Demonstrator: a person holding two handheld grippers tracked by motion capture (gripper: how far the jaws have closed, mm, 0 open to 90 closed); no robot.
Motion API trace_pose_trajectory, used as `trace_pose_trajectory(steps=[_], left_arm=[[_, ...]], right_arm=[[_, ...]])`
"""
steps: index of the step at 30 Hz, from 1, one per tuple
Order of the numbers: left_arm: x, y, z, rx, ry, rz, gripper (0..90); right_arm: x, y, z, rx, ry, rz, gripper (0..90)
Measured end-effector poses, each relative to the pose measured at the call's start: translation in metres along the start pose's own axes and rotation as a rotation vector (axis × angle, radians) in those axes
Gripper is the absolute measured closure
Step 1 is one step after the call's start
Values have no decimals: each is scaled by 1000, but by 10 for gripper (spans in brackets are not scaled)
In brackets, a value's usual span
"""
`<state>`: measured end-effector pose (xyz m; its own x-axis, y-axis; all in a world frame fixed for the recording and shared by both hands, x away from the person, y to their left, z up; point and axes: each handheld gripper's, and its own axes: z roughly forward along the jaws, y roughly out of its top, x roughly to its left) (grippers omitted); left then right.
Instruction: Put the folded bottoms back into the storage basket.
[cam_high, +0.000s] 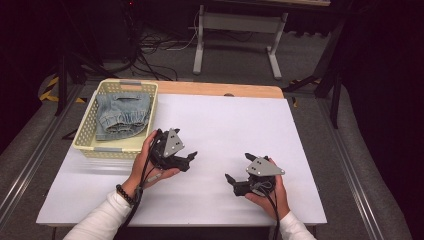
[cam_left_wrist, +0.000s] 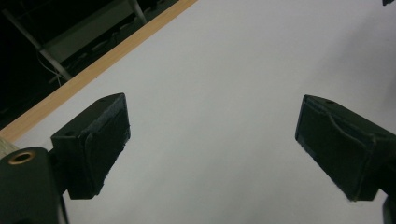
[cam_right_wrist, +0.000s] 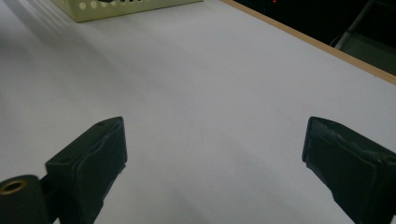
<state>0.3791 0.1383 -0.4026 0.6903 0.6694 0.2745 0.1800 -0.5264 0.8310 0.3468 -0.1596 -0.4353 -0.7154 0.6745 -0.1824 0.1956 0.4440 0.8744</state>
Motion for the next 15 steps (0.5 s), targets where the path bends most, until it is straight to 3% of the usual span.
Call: trace_pose_trajectory(steps=[15], left_arm=[[-10, -13, -8, -1, -9, 36, 112]], right_arm=[[1, 0, 0, -2, 1, -8, 67]])
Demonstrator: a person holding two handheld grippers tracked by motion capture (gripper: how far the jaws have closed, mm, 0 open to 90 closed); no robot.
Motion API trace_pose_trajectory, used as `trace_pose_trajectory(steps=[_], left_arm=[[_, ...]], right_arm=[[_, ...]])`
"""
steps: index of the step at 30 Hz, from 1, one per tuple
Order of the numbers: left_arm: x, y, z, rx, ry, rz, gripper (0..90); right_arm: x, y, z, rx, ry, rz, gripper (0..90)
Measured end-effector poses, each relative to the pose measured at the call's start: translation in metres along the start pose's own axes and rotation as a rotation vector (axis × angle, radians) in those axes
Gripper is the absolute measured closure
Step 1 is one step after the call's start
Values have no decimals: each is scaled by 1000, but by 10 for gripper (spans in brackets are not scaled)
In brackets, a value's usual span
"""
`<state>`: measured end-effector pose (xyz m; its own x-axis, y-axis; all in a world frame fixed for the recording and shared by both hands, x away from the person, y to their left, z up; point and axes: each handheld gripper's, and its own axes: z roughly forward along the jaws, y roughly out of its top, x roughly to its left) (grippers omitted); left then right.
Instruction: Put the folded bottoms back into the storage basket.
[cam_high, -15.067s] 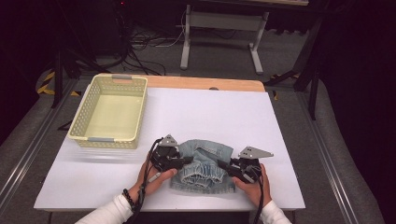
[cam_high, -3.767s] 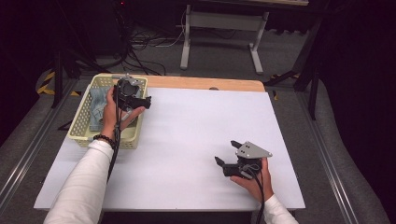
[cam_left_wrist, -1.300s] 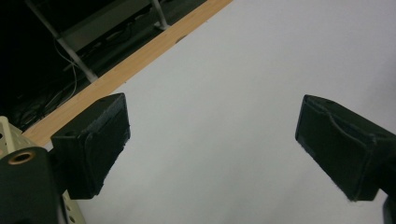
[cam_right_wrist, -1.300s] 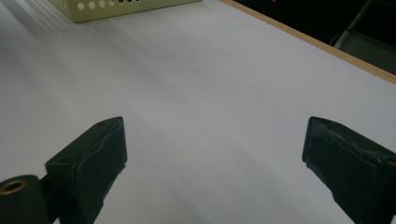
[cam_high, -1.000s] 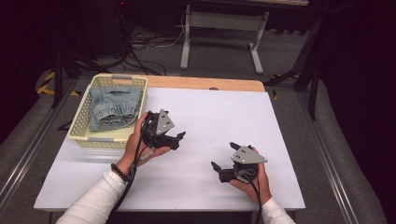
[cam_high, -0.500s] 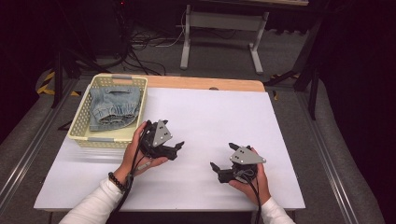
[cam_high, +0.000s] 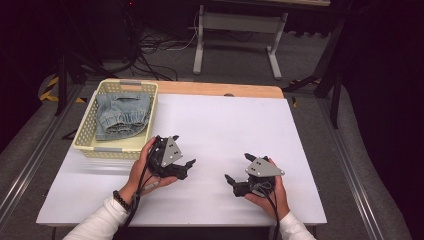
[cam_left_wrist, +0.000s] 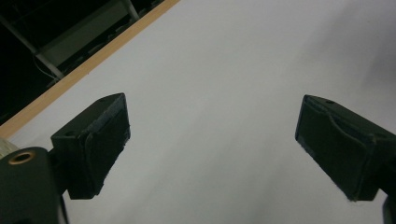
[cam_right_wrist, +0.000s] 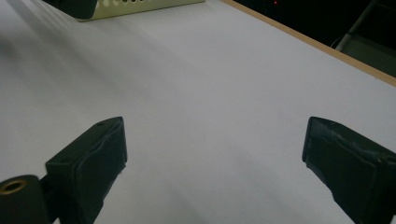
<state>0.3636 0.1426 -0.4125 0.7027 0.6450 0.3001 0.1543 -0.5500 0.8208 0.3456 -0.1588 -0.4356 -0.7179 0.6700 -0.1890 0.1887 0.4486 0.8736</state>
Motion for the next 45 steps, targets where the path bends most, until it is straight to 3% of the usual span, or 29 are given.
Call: trace_pose_trajectory(steps=[13, 45], left_arm=[[-7, -11, -5, 7, 1, 12, 114], [-7, -40, -26, 44, 15, -7, 104]], right_arm=[[3, 0, 1, 1, 3, -11, 66], [3, 0, 0, -10, 0, -17, 67]])
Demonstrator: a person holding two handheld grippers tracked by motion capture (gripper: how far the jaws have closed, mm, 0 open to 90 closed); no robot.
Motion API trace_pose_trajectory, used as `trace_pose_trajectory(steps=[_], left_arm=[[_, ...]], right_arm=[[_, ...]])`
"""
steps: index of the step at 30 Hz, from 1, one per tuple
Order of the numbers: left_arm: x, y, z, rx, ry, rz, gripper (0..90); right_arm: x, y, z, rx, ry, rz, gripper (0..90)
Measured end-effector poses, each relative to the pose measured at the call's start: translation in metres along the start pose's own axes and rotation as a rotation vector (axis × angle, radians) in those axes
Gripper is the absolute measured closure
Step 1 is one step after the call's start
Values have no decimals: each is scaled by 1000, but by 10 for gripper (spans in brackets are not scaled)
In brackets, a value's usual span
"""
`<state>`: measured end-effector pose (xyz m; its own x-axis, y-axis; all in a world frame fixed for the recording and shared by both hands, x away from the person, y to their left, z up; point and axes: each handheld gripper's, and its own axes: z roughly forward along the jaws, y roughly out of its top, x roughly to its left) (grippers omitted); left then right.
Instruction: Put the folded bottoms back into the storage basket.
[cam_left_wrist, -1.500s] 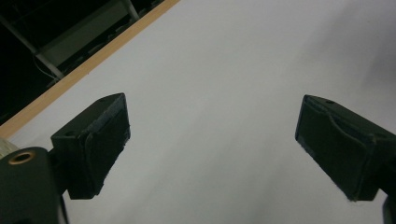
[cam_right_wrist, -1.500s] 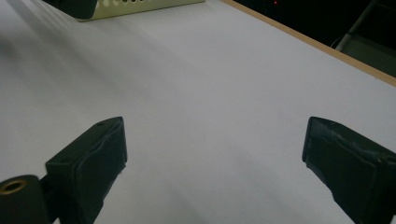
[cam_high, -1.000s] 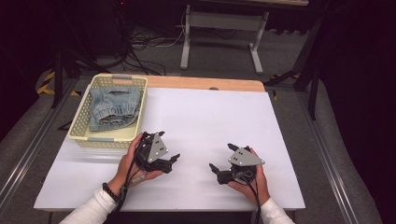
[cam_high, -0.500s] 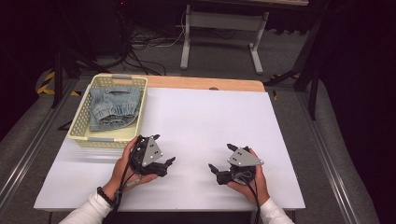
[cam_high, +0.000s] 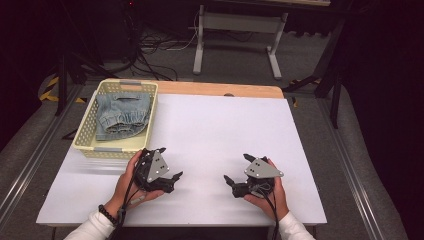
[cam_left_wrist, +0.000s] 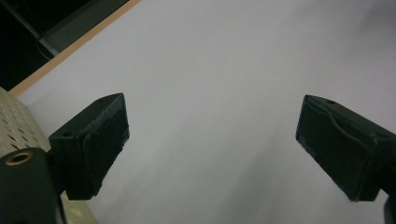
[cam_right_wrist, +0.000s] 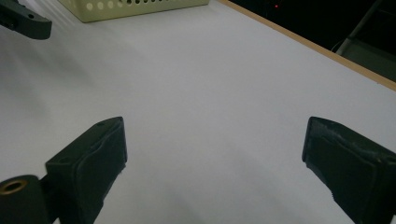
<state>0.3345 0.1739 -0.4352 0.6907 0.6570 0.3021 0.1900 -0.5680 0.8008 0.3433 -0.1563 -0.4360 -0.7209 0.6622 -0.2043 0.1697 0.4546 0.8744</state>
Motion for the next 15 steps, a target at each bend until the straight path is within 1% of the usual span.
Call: trace_pose_trajectory(steps=[1, 2, 5, 6, 8, 9, 10, 11, 12, 13, 15], left_arm=[[0, -2, -2, 5, 4, -3, 103], [1, -3, -2, 0, 1, 2, 102], [2, -9, -5, 5, 3, -13, 100], [2, -11, -6, 13, -2, -17, 100], [1, -15, -6, 25, 0, -24, 97], [2, -17, -6, 27, -4, -19, 95], [2, -19, -7, 25, 1, -16, 94], [2, -20, -7, 30, 0, -24, 95], [3, -22, -8, 32, -3, -23, 94], [2, -23, -9, 29, -7, -34, 93], [2, -25, -10, 37, -5, -35, 93]], right_arm=[[0, 0, 0, 0, 0, 0, 67], [0, 0, 0, -1, 2, 1, 67], [0, 0, 0, 1, 2, 3, 67], [0, -1, 0, 2, 3, 3, 66], [0, -1, -1, 0, 3, 4, 67], [0, -1, -1, -1, 3, 5, 67], [0, -1, -1, -2, 2, 3, 67], [0, -1, -1, -3, 1, 3, 67], [0, -1, -2, -3, 0, 3, 67], [-1, -1, -2, -2, -1, 4, 67], [-1, -1, -2, -2, 1, 3, 67]])
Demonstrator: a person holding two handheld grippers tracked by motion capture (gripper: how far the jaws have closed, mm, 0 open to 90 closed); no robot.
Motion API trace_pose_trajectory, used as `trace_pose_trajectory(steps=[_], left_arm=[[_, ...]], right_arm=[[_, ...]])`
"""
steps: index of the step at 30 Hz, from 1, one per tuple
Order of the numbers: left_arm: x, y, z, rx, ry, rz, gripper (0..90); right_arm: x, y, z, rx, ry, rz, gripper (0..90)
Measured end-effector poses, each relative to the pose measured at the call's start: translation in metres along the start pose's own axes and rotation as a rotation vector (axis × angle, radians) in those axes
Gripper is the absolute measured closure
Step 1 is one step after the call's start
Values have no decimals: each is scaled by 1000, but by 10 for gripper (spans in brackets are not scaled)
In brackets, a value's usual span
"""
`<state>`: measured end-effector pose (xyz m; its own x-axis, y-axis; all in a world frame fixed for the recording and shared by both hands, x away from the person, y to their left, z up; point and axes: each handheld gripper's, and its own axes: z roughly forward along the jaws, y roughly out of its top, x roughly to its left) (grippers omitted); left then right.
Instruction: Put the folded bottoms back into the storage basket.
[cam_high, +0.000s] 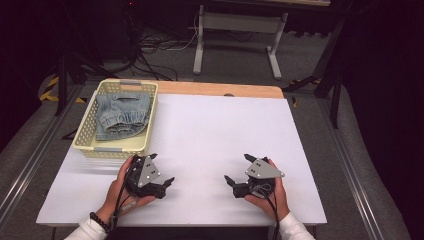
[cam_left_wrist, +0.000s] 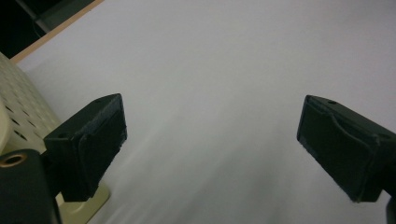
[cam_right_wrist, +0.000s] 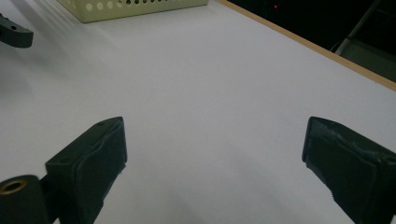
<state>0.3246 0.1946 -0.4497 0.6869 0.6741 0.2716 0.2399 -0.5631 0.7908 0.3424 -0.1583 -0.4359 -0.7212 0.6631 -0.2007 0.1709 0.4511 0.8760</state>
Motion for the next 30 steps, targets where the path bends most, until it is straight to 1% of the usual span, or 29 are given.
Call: trace_pose_trajectory(steps=[3, 5, 7, 10, 11, 14, 16, 18, 28, 30], left_arm=[[0, -1, -1, -1, 1, 1, 89], [1, -2, -1, -4, -3, -10, 89], [1, -1, -1, -4, -2, -9, 89], [0, -1, -3, -14, -4, -19, 89], [0, -2, -4, -19, -4, -19, 89], [0, -2, -4, -11, -11, -21, 89], [0, -2, -4, -19, -10, -18, 89], [0, -1, -4, -23, -15, -22, 89], [0, -1, -2, -15, -22, -32, 89], [0, -1, -2, -16, -21, -28, 89]], right_arm=[[0, 0, 0, 0, -1, 0, 67], [1, 0, 0, 2, -3, -2, 67], [1, 0, -1, 1, -3, -1, 67], [2, 0, -1, 1, -6, -4, 67], [2, 1, -1, 2, -6, -2, 67], [3, 1, -2, 1, -10, -7, 67], [4, 1, -2, 2, -10, -12, 67], [3, 1, -2, 2, -9, -7, 67], [2, 0, -1, 2, -11, -8, 67], [3, 0, -1, 3, -10, -10, 67]])
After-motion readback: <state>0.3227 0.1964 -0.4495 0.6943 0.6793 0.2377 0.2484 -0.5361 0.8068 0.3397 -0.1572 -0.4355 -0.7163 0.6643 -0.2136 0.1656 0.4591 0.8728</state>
